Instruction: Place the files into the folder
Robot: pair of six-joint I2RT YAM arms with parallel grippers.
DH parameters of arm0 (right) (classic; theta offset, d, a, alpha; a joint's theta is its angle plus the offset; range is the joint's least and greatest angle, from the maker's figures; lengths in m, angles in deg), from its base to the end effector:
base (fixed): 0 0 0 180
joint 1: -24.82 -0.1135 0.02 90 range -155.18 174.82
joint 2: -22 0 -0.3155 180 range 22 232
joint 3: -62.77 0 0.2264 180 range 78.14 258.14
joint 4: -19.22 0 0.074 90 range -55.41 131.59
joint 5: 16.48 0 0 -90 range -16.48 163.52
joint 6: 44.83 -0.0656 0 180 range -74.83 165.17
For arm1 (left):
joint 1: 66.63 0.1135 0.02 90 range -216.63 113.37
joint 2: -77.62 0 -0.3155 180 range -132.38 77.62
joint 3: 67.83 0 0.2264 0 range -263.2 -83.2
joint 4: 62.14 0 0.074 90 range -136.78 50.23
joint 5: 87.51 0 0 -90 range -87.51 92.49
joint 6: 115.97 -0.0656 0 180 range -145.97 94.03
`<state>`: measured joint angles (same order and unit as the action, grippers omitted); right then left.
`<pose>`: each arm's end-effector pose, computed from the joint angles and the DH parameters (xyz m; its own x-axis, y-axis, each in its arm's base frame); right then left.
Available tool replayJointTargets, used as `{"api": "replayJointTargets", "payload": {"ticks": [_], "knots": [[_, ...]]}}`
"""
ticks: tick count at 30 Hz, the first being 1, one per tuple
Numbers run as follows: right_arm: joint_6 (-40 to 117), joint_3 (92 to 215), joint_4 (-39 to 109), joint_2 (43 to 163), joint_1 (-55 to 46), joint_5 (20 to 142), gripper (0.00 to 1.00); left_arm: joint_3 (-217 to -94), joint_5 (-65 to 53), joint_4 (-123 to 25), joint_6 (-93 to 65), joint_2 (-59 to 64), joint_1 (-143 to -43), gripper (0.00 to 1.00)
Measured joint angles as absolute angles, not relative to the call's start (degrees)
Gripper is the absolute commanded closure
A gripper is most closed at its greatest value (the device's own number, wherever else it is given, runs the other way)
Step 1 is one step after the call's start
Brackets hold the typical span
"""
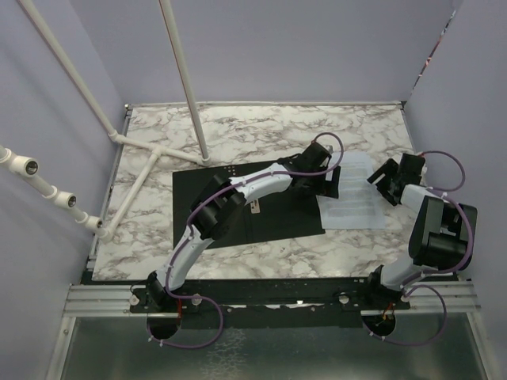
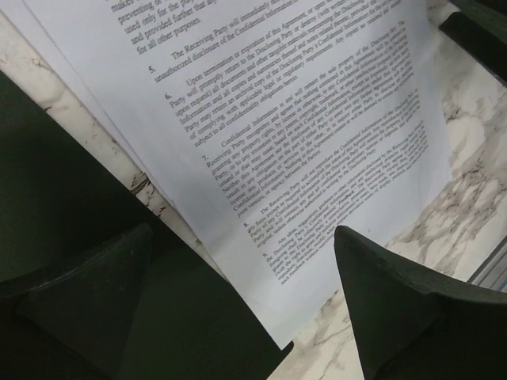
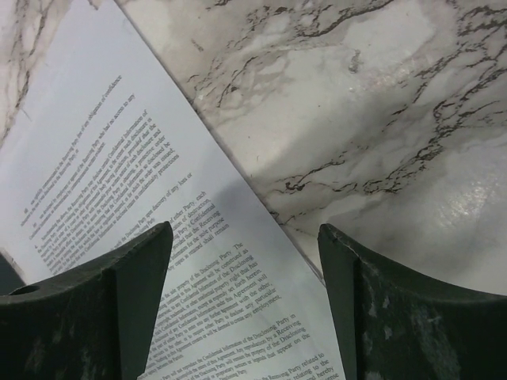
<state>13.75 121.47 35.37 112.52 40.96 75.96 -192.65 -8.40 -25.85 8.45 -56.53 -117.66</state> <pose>0.2973 -0.0831 0.2060 -0.4784 0.6806 -0.5549 0.5856 0.7181 0.3760 0.3425 -0.4432 0.2042 -0.8493 0.1674 -0.5006 0.4443 0.7388 -0.5067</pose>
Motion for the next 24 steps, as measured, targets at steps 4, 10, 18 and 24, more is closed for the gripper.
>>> {"api": "replayJointTargets", "payload": {"ticks": [4,10,18,24], "knots": [[13.7,119.9,32.2,112.3,41.0,78.3,0.23,-194.7,-8.8,-25.7,8.7,-57.9,-117.7,0.01],[13.1,118.1,28.3,112.2,41.0,81.9,0.24,-197.2,-9.3,-25.7,9.2,-59.8,-117.8,0.01],[12.1,116.0,25.0,112.0,41.0,85.6,0.35,-199.0,-9.7,-26.1,10.3,-61.4,-117.8,0.01],[11.3,114.2,24.8,111.3,41.0,87.8,0.58,-200.1,-10.1,-27.2,10.8,-62.3,-117.9,0.01]]}}
